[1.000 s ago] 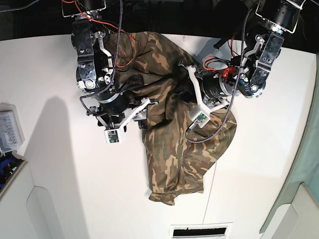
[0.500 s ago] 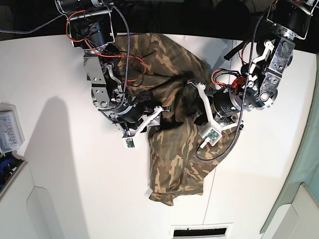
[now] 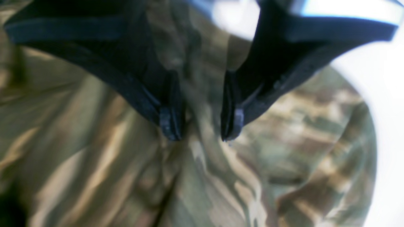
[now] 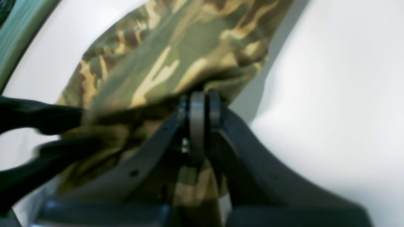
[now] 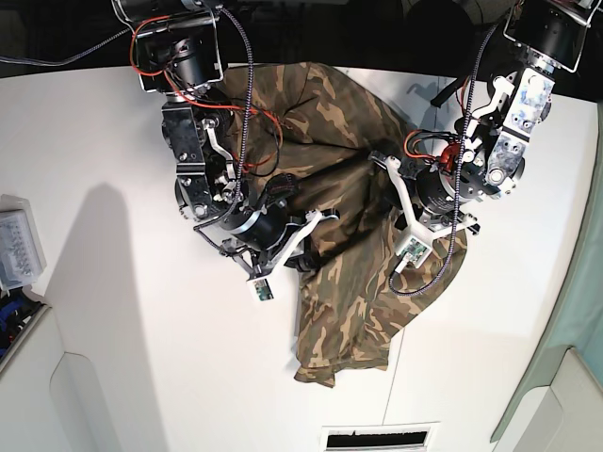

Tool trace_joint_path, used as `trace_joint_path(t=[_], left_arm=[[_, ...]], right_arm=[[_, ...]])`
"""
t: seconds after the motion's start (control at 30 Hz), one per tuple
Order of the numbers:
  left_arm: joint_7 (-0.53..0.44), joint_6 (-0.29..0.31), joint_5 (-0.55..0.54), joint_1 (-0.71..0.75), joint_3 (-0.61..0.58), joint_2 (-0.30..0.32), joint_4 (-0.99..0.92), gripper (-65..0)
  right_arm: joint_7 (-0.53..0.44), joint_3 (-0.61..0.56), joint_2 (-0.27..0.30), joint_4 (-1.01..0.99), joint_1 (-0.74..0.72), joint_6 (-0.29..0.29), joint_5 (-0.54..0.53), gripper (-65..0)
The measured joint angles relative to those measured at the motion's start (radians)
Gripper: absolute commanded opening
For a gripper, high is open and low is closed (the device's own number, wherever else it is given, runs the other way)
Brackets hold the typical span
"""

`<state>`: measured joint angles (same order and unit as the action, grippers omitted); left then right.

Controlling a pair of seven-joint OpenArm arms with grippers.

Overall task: Layout the t-shirt on the table in an organized manner, then fold the t-shirt properly
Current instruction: 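Pull the shirt taut between both grippers, stretching it lengthwise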

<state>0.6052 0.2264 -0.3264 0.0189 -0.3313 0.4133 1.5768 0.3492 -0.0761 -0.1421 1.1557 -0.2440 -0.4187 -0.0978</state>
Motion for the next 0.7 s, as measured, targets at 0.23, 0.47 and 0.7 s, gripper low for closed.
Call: trace_joint_path(t=[0.23,0.47,0.7], left_arm=[[-0.021,0.003,0.010,-0.001,0.000,-0.003,-0.111,-40.7],[-0.150,0.073,-0.006,-0.020,0.005,-0.008,-0.283,-40.7],[-0.241,0.089,0.022,-0.039,0.008,-0.002,-0.377,-40.7]], right_arm=[[0.158,0.001,0.001,0.298,0.000,0.001,0.003,-65.0],[0.232,-0.041,0.001,0.511,-0.003,-0.067,-0.146,-65.0],[0.235,-0.094,-0.002,0.533,-0.003,-0.059,-0.079,-65.0]])
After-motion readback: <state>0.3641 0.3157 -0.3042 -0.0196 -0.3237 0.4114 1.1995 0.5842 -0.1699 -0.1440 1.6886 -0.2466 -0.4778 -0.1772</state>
